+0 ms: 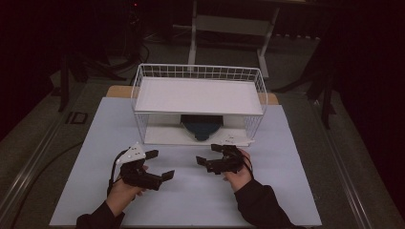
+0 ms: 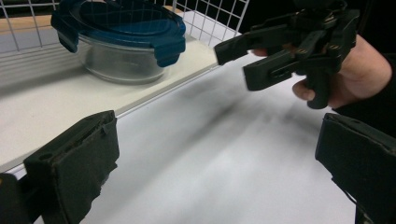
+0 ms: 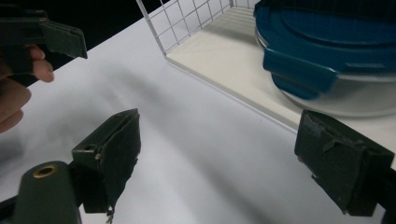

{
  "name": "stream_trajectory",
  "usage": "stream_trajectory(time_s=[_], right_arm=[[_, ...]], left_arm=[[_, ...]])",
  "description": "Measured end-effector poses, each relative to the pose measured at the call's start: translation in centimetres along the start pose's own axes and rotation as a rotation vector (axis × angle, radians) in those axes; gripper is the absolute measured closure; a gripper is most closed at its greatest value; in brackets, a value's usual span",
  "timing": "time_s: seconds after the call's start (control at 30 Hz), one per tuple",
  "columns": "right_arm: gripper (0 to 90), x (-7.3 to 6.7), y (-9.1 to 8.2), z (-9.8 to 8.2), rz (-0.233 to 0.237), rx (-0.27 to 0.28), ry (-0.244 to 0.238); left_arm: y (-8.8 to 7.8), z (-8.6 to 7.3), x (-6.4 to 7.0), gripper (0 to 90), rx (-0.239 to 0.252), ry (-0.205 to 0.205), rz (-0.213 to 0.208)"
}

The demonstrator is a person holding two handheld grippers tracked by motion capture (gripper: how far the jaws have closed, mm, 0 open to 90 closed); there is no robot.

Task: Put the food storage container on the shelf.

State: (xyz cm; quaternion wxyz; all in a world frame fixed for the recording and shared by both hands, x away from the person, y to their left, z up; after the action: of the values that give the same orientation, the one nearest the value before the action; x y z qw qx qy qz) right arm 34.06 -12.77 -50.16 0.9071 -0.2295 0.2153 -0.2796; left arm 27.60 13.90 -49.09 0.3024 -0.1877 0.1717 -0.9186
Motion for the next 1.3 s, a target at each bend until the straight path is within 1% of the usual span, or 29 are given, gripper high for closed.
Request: stream_trajectory(time_s=[0.1, 0.17, 0.23, 0.27, 0.33, 0.37, 0.43, 0.5, 0.57, 0.63, 0.67, 0.73, 0.77, 0.8, 0.9, 1.03, 1.07, 1.17, 1.3], right_arm=[[14.3, 0.2, -1.0, -0.6, -0.014, 0.011, -0.008], [14.3, 0.2, -1.7, -1.0, -0.007, 0.016, 0.002], [14.3, 0.3, -2.3, -1.4, -0.011, 0.015, -0.003], [14.3, 0.2, -2.4, -1.6, -0.010, 0.015, -0.005], [14.3, 0.3, -2.8, -2.1, -0.025, 0.007, -0.020], [14.3, 0.3, -3.0, -2.2, -0.023, 0.004, -0.021], [14.3, 0.4, -3.5, -2.6, -0.030, 0.008, -0.009], [14.3, 0.5, -4.0, -3.0, -0.028, 0.011, -0.007], [14.3, 0.5, -4.6, -3.4, -0.034, 0.014, -0.008], [14.3, 0.6, -5.3, -3.8, -0.037, 0.018, -0.001], [14.3, 0.6, -5.3, -3.8, -0.037, 0.018, -0.001], [14.8, 0.7, -6.5, -4.3, -0.042, 0.032, 0.013], [15.3, 0.6, -6.9, -4.4, -0.044, 0.038, 0.013], [15.3, 0.6, -7.3, -4.7, -0.043, 0.045, 0.009], [15.2, 0.5, -8.3, -5.2, -0.048, 0.055, 0.019], [15.2, 0.7, -9.5, -5.9, -0.068, 0.067, 0.031], [15.2, 0.7, -9.5, -5.9, -0.068, 0.067, 0.031], [15.3, 1.1, -10.4, -6.7, -0.075, 0.074, 0.036], [15.3, 1.5, -11.0, -7.5, -0.101, 0.070, 0.032]], left_arm=[[-0.2, -0.1, 0.0, 0.0, -0.003, 0.002, -0.001], [-0.3, -0.3, 0.0, 0.0, -0.007, 0.003, 0.000], [-0.4, -0.4, 0.0, 0.0, -0.009, 0.005, -0.006], [-0.4, -0.5, 0.0, 0.0, -0.013, 0.003, -0.005], [-0.3, -0.6, -0.1, 0.0, -0.017, 0.007, -0.006], [-0.3, -0.6, -0.1, 0.0, -0.020, 0.006, -0.002], [-0.4, -0.7, -0.2, 0.0, -0.020, 0.007, -0.003], [-0.5, -0.7, -0.1, 0.0, -0.023, 0.014, 0.004], [-0.6, -0.8, -0.1, 0.0, -0.018, 0.011, 0.001], [-0.7, -0.9, -0.1, 0.0, -0.026, 0.012, 0.001], [-0.7, -0.9, -0.1, 0.0, -0.026, 0.012, 0.001], [-0.9, -1.0, -0.2, 0.0, -0.024, 0.006, 0.001], [-1.0, -1.1, -0.2, 0.0, -0.022, 0.005, -0.002], [-1.0, -1.1, -0.2, 0.0, -0.023, 0.006, -0.003], [-1.2, -1.3, -0.1, 0.0, -0.027, 0.021, -0.006], [-1.5, -1.5, 0.2, 0.0, -0.033, 0.027, -0.015], [-1.5, -1.5, 0.2, 0.0, -0.033, 0.027, -0.015], [-1.8, -1.6, 0.3, 0.0, -0.037, 0.028, -0.022], [-2.2, -1.9, 0.4, 0.0, -0.043, 0.030, -0.024]])
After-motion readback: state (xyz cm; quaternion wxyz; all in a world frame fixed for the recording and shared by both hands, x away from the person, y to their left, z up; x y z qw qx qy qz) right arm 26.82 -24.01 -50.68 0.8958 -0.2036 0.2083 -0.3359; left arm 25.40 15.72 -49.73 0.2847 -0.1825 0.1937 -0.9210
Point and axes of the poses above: each handheld gripper's, and its own axes: y roughly forward along the jaws, z roughly out of its top, x roughly to its right, the point moved 3 cm from there along y, roughly forward along the jaws, and after that the axes turned 3 degrees about -x, right-handed, at the moved point
